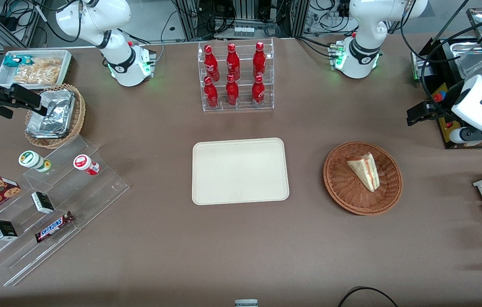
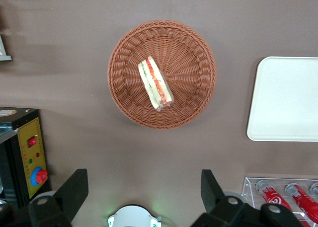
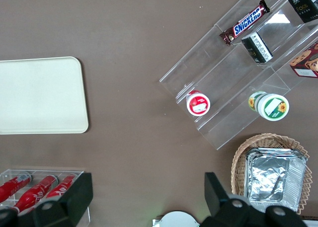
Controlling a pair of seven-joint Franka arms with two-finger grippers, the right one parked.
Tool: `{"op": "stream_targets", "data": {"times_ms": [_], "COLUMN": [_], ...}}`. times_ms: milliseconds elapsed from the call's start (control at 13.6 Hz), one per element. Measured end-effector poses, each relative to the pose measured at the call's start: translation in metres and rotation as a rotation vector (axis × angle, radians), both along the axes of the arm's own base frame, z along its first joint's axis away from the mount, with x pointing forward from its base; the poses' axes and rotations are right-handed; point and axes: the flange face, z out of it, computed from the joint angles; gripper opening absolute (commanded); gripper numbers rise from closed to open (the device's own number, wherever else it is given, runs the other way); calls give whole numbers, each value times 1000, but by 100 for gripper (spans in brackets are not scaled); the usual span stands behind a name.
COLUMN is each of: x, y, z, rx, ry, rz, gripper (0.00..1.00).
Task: Place sandwich from basket to tray
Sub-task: 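Move the left gripper over the wicker basket toward the sandwich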
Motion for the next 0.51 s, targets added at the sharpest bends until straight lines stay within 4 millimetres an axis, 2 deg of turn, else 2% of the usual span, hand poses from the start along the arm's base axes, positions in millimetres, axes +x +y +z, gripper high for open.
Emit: {"op": "stream_targets", "data": {"times_ms": [147, 294, 514], "x": [0, 1, 7], "y": [1, 2, 1], "z": [-2, -14, -63], "rx": [10, 17, 22], "ry": [3, 28, 74], "rz": [-4, -5, -6], "gripper": [100, 100, 100]}}
